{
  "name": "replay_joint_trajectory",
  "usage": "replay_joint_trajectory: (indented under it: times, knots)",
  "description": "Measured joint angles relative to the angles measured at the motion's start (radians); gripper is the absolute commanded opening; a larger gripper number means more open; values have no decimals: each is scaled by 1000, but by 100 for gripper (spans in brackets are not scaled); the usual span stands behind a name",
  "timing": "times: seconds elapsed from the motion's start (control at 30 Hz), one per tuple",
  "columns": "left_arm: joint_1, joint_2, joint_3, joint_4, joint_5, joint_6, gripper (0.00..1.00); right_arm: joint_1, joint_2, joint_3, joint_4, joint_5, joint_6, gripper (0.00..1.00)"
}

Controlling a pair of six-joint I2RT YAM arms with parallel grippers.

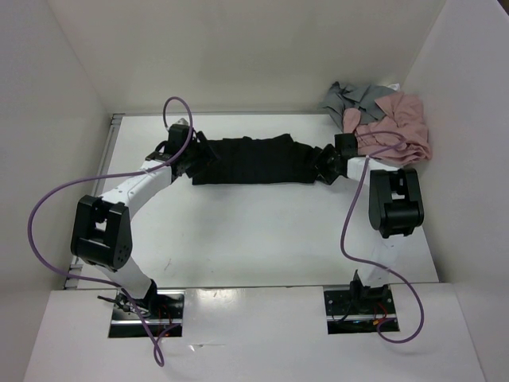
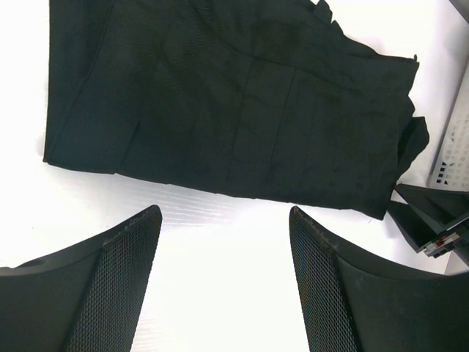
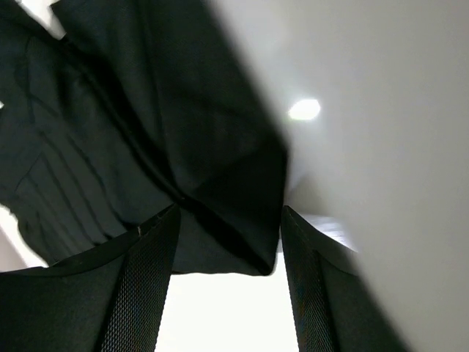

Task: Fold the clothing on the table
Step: Fold the skirt

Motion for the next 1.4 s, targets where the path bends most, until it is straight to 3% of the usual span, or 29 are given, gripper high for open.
replay_joint_trajectory:
  times: [0.13, 0.4, 0.47, 0.93, 1.4]
  knots:
    - [0, 0, 0, -1, -10, 0, 79, 3, 8, 8, 11, -29, -10, 54]
    - [0, -1, 0, -1, -20, 0, 79, 11, 18, 15, 37, -58, -11, 5]
    - [0, -1, 0, -1, -23, 0, 79, 18, 19, 16, 42, -58, -10, 0]
    - [0, -1, -19, 0, -26, 0, 79, 144, -129, 5, -94, -37, 30, 0]
    - [0, 2, -33, 1, -26, -1, 79, 146, -132, 22, -169, 18, 30, 0]
